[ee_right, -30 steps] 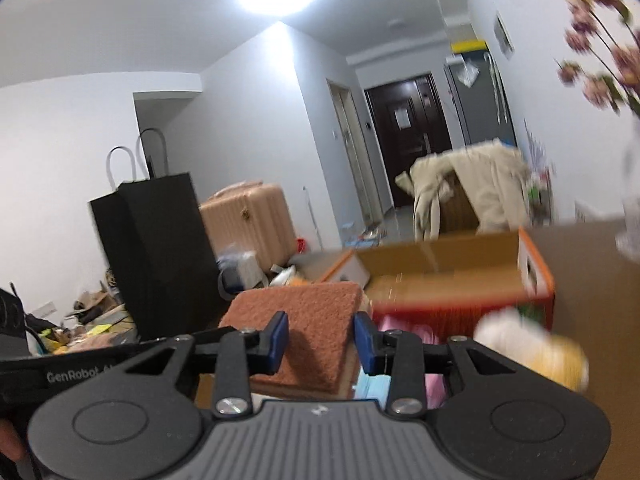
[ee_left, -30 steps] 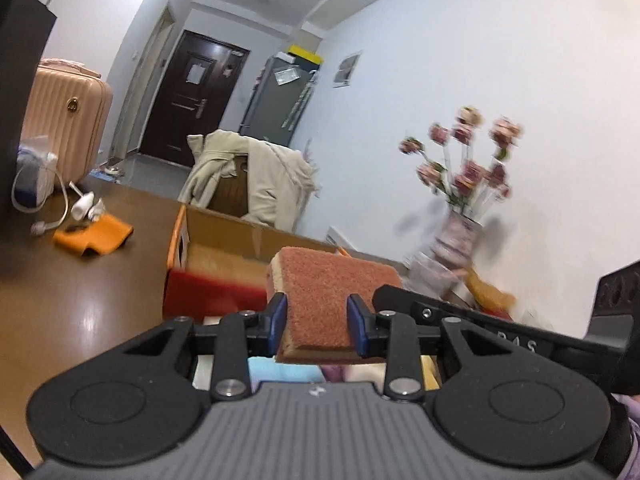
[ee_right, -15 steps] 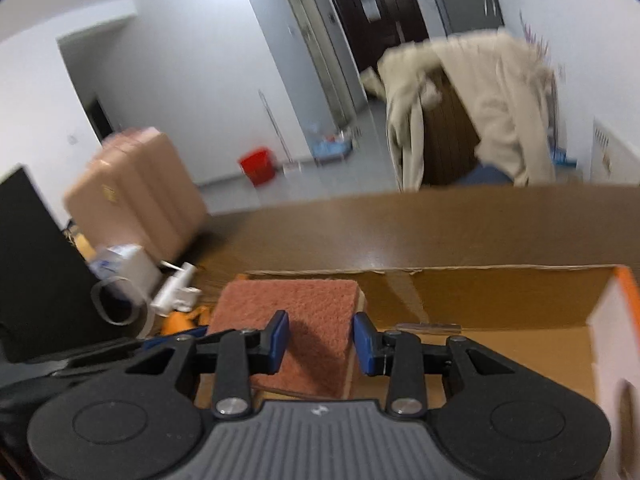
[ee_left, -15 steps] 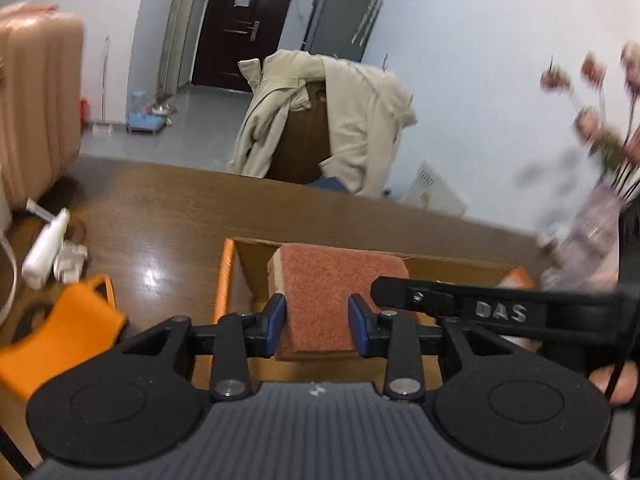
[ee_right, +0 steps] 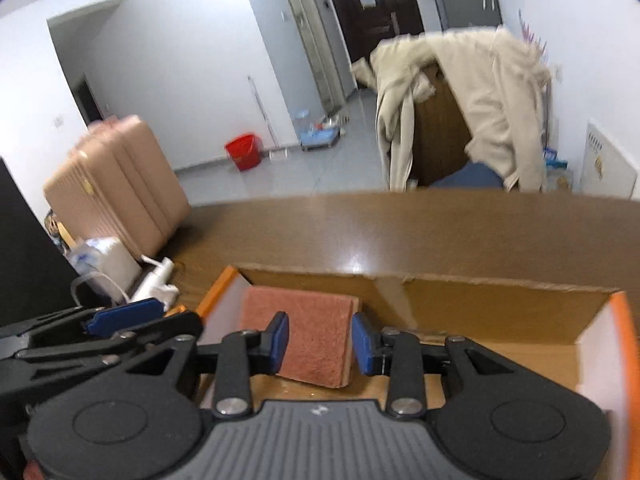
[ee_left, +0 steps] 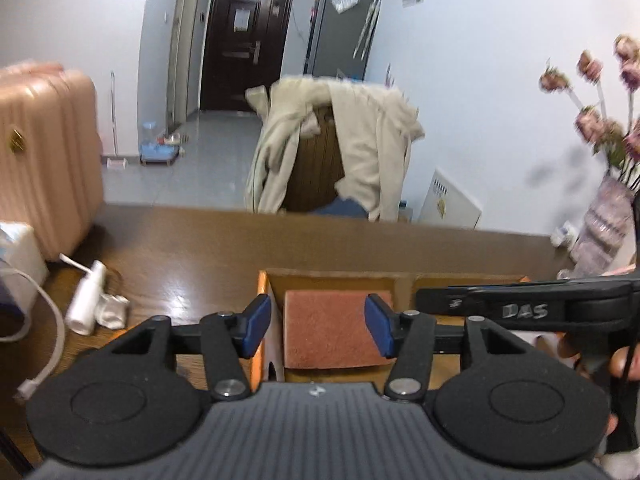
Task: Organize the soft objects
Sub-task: 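Carry the sponge into the cardboard box and open both grippers, then move both grippers back over the pile of soft items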
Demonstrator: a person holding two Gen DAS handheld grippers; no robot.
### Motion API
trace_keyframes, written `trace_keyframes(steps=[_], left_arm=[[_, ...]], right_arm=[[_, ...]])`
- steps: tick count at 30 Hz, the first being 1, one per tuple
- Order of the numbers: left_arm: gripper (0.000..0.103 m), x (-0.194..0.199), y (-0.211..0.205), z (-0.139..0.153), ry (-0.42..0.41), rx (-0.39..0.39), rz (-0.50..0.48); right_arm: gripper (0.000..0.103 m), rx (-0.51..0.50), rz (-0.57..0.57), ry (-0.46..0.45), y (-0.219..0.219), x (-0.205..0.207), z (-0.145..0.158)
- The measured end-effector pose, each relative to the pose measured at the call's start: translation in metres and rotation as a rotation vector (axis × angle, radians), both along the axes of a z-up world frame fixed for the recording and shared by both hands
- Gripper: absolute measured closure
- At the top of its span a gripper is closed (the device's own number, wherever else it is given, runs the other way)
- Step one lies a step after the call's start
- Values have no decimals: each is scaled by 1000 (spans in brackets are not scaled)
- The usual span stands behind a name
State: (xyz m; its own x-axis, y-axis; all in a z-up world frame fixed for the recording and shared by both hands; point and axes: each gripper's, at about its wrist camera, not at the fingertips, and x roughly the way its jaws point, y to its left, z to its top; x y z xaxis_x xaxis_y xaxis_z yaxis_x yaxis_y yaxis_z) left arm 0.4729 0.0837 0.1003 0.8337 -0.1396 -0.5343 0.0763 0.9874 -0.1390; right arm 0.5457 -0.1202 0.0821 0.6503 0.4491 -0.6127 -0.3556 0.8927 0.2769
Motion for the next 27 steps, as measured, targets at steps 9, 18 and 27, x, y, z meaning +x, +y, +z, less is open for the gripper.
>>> trace_keyframes(steps=[9,18,27], left_arm=[[25,-119,-10,78,-129,26,-38],[5,-259,-28,74,-237,60,-85],[0,-363,-43,-5,-300,-19,-96]], right_arm=[[50,-32,-32,-181,-67,-135,94],[29,-99,-48,-360,-129,-291,95],[16,-195,-74,-467,-140,-405,6]])
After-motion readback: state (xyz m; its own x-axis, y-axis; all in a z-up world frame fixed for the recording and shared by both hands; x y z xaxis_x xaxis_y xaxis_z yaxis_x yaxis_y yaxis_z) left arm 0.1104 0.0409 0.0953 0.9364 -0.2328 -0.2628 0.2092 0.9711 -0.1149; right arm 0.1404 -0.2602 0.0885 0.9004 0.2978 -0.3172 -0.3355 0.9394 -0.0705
